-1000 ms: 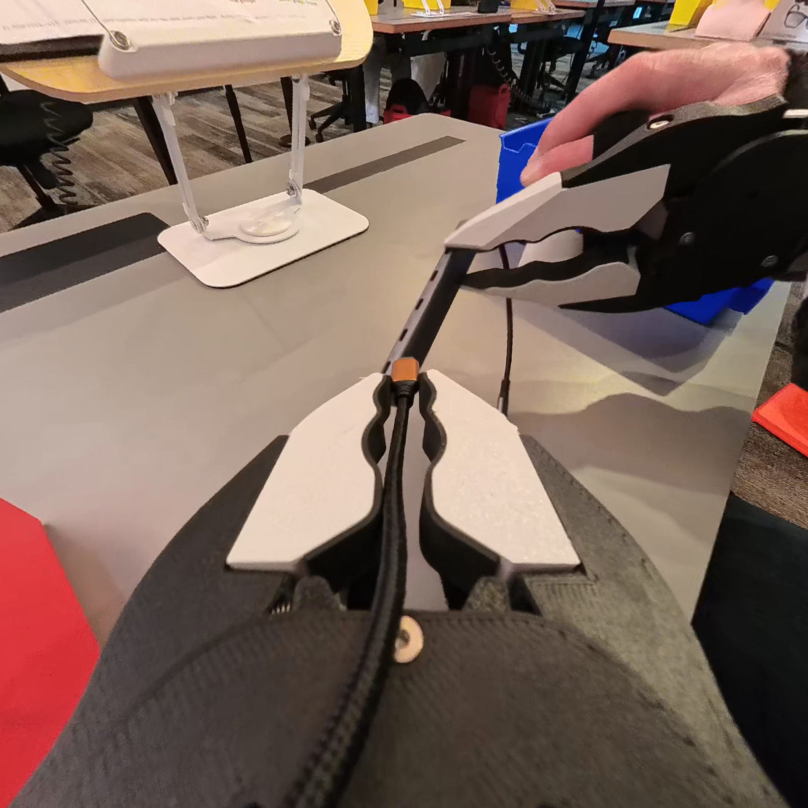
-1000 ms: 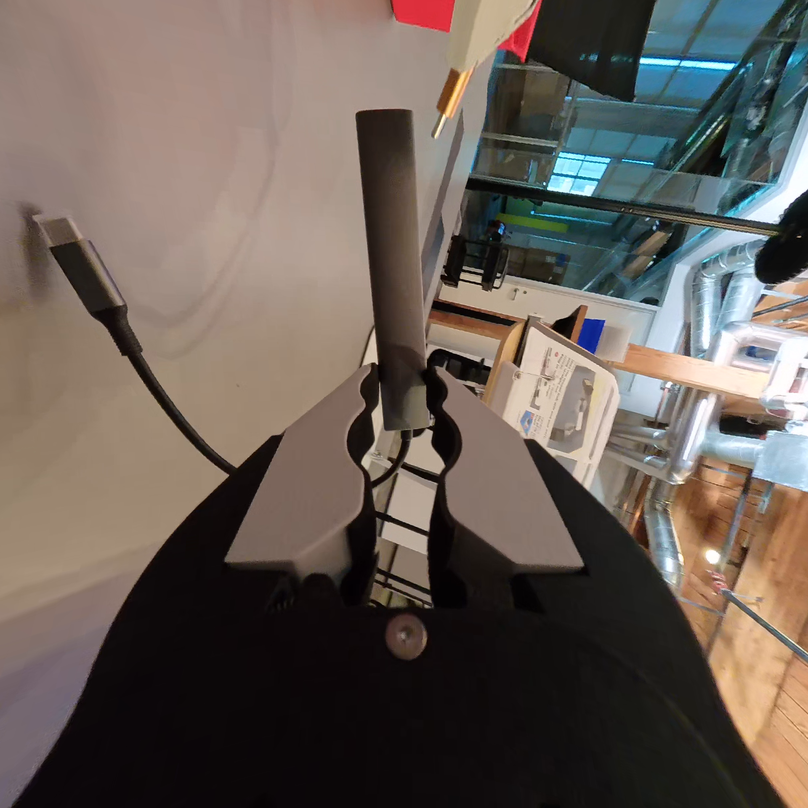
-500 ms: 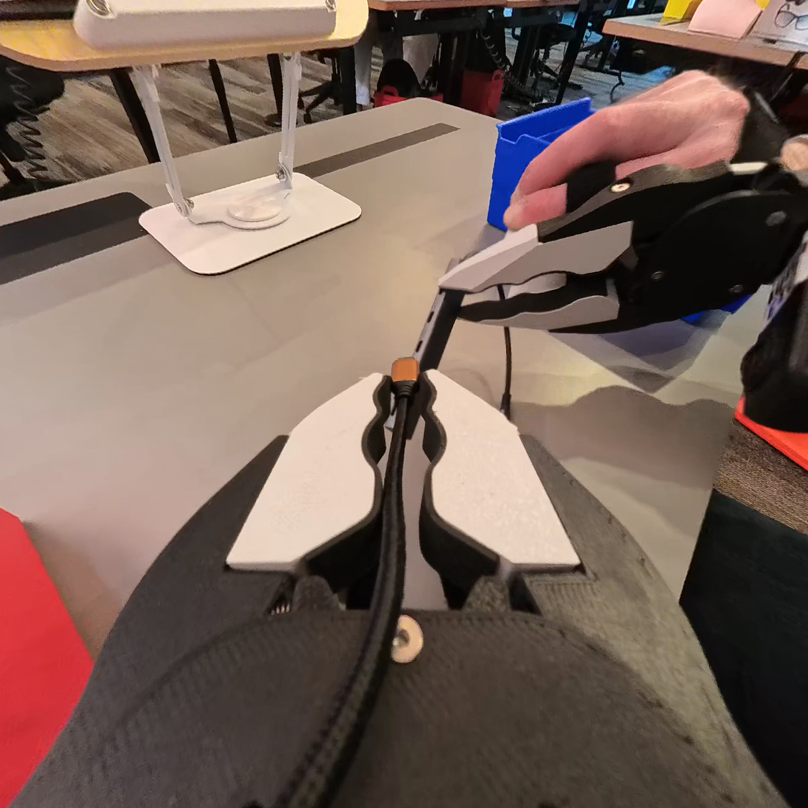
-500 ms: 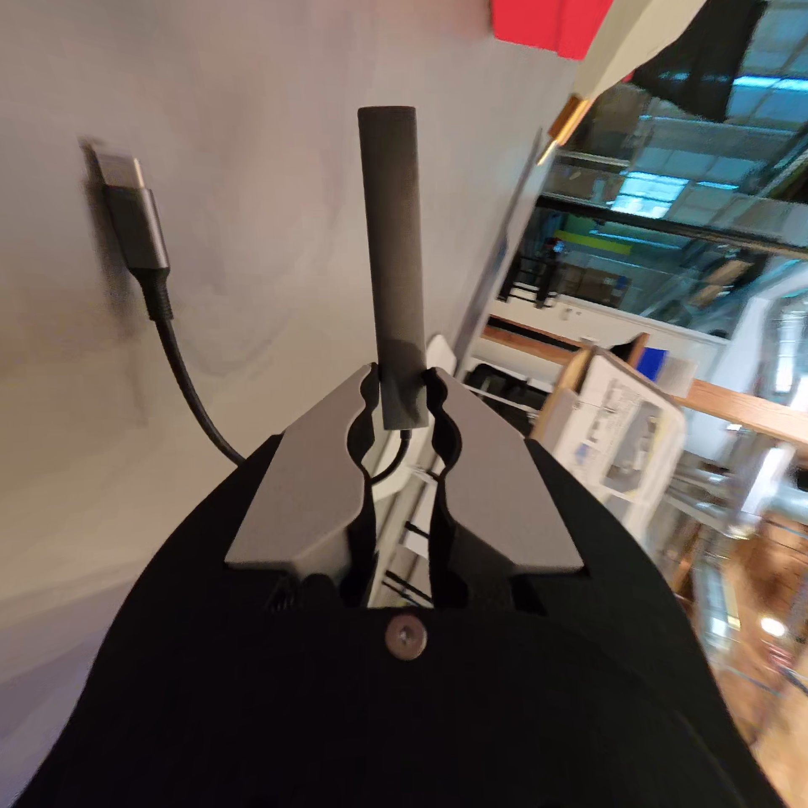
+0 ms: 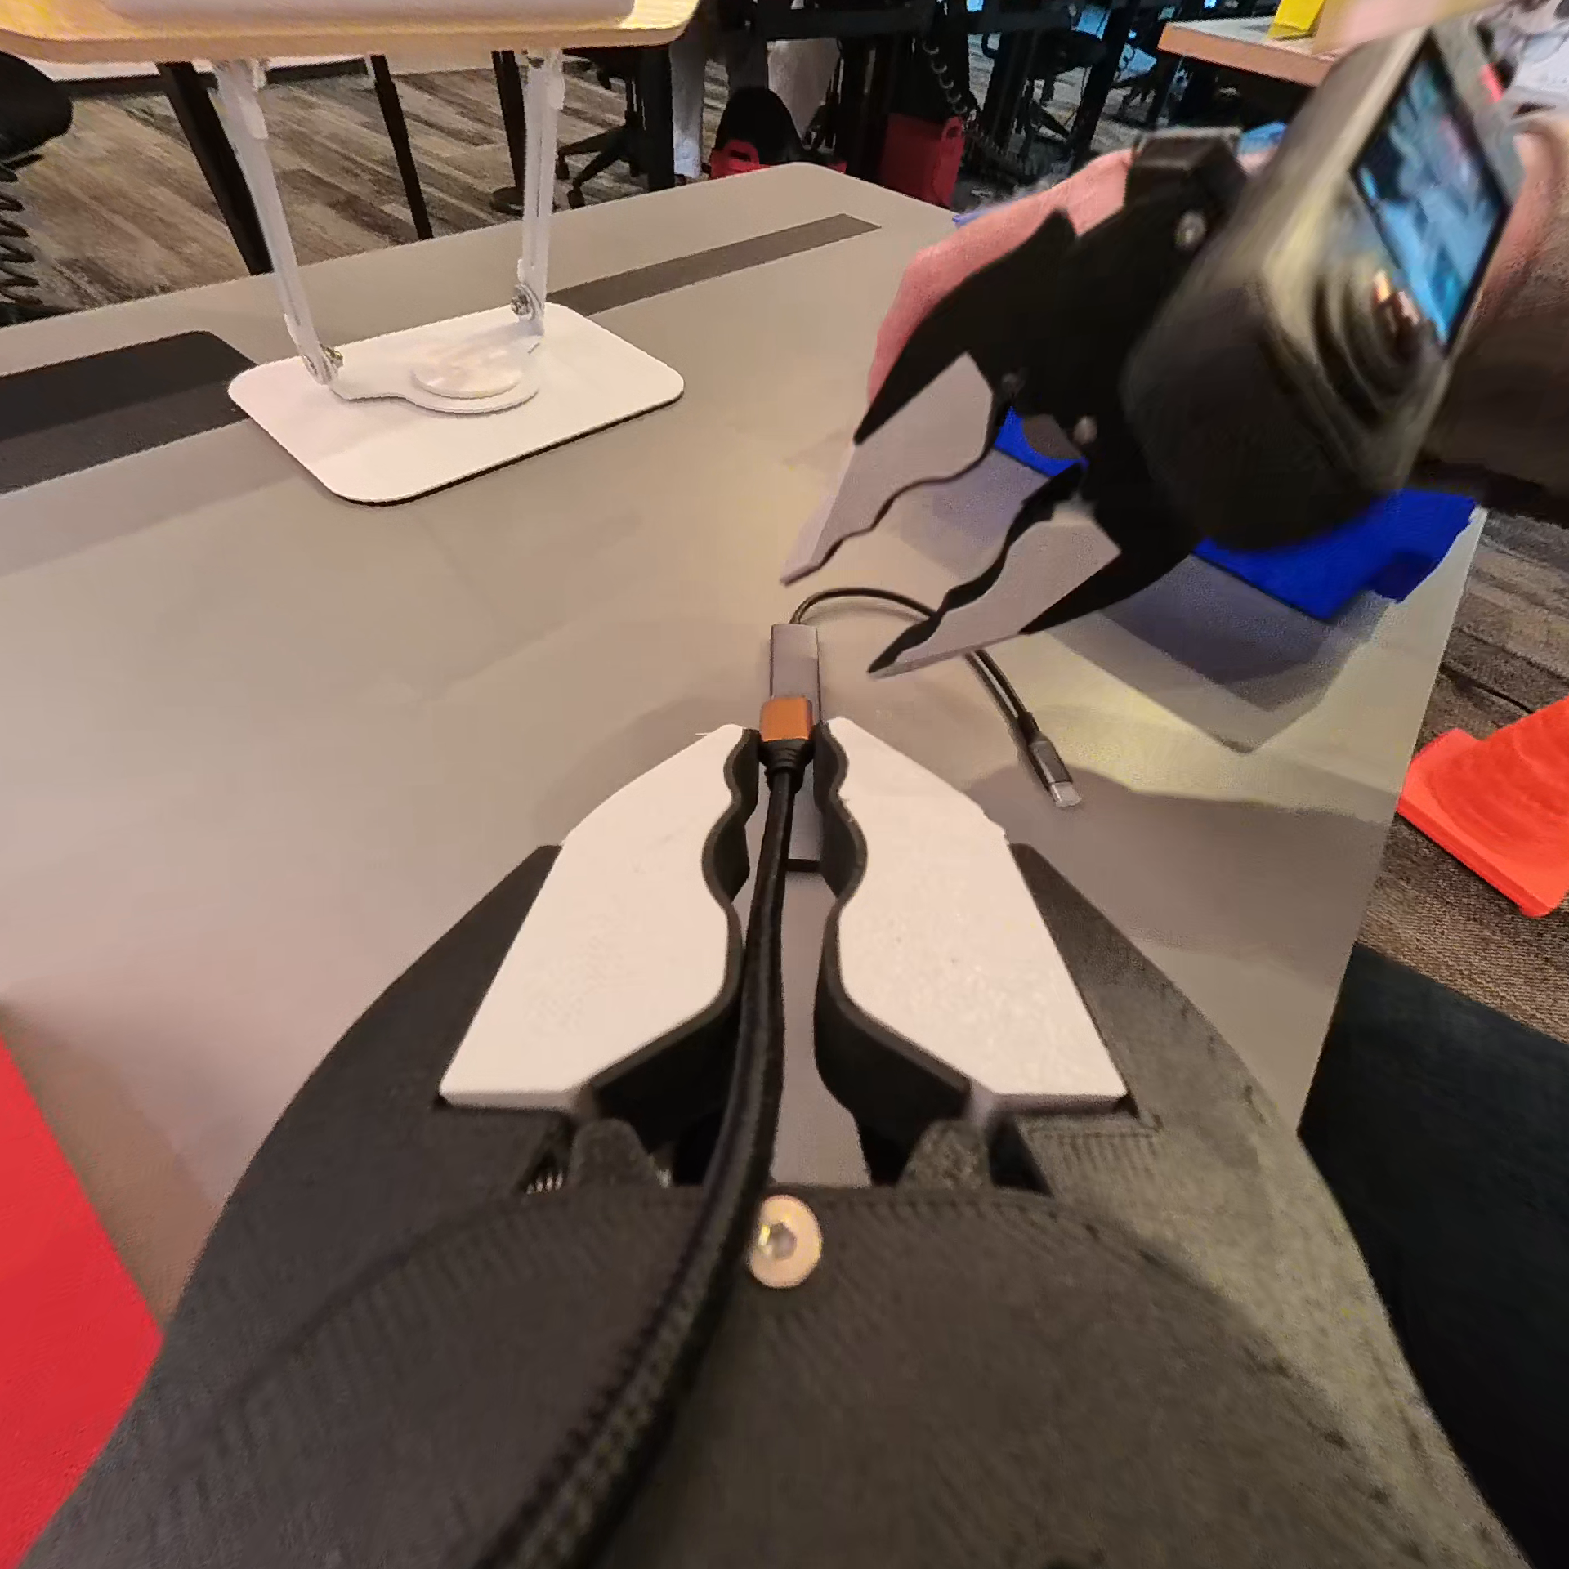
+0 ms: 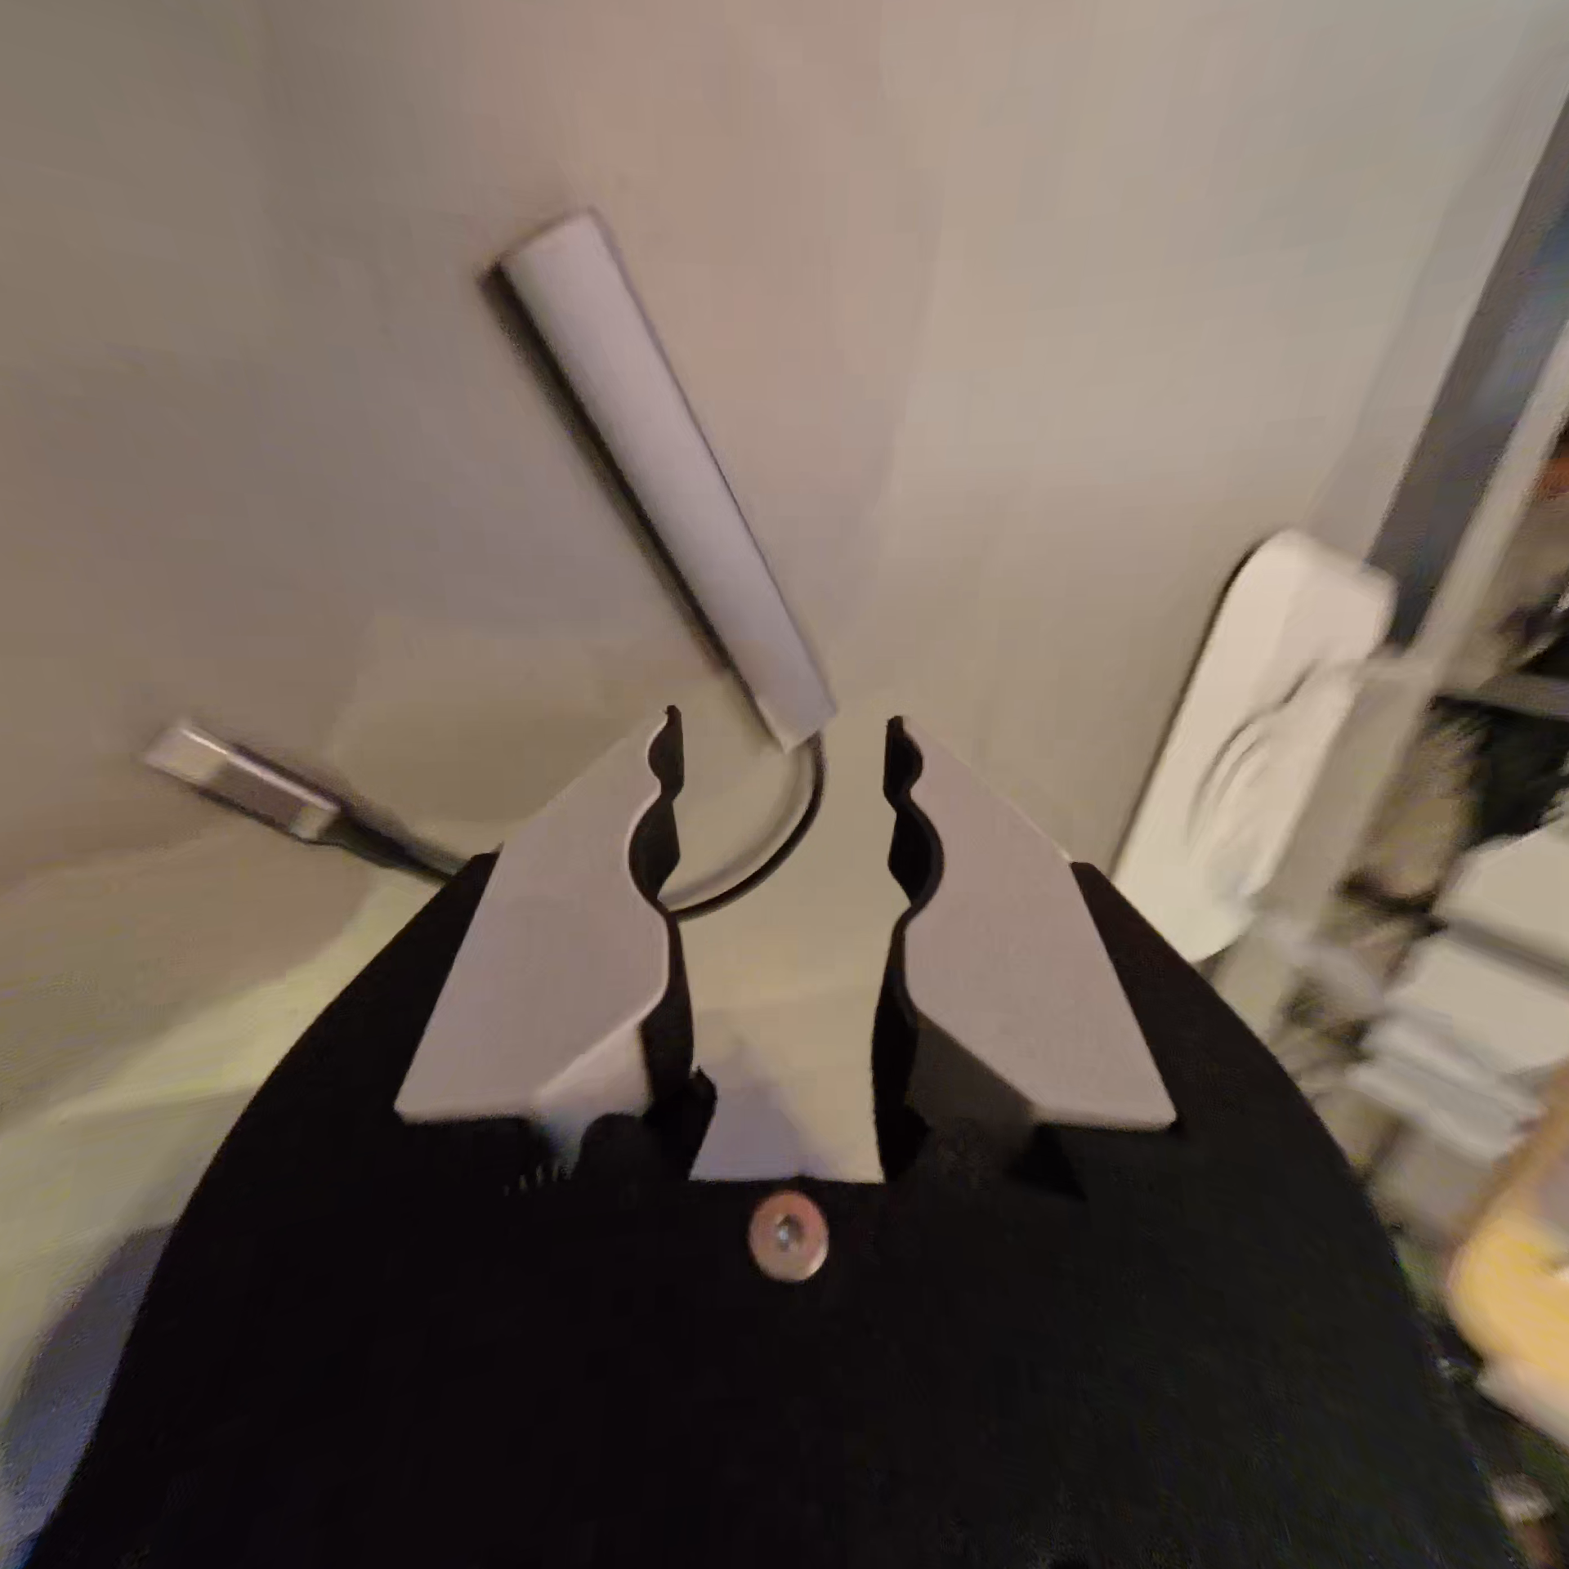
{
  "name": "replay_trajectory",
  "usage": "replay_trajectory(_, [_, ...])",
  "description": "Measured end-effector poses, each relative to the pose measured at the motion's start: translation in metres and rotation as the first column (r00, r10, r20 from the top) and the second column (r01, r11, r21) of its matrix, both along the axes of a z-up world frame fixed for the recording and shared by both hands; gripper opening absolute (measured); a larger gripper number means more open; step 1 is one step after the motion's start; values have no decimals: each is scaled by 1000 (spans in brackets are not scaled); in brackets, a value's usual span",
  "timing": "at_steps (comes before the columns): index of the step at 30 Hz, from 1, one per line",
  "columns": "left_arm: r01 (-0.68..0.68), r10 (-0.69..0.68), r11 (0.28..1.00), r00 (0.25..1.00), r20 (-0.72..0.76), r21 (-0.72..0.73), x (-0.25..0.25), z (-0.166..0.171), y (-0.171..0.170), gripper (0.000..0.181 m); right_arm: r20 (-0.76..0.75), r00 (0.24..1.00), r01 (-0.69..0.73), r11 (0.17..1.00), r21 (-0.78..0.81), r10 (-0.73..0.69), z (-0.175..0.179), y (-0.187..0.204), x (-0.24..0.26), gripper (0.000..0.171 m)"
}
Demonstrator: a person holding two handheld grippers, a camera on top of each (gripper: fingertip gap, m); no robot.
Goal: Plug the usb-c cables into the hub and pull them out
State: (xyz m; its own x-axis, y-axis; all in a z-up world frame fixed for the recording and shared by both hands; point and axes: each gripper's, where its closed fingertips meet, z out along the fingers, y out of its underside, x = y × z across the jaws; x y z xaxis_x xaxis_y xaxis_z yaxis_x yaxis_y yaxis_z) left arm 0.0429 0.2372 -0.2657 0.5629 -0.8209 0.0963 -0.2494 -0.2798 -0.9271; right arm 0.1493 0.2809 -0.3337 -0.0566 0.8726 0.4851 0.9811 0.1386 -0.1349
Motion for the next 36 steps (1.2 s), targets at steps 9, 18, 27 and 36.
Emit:
replay_trajectory(9, [5,-5,1000,1000,16,-12,1,1,-3,12,-387,595,466,694,-549,-705,1,-31,-18,72])
replay_trajectory(18, [9,-9,1000,1000,26,-8,0,5,-6,12,-417,343,558,540,-630,-841,-21,10,-19,95])
replay_trajectory(27, [-3,3,1000,999,42,2,-7,12,-4,12,-370,697,403,762,-506,-615,-28,26,-60,34])
replay_trajectory(36, [-8,8,1000,999,46,-3,-10,11,-1,12,-276,735,455,753,-476,-619,-30,22,-65,50])
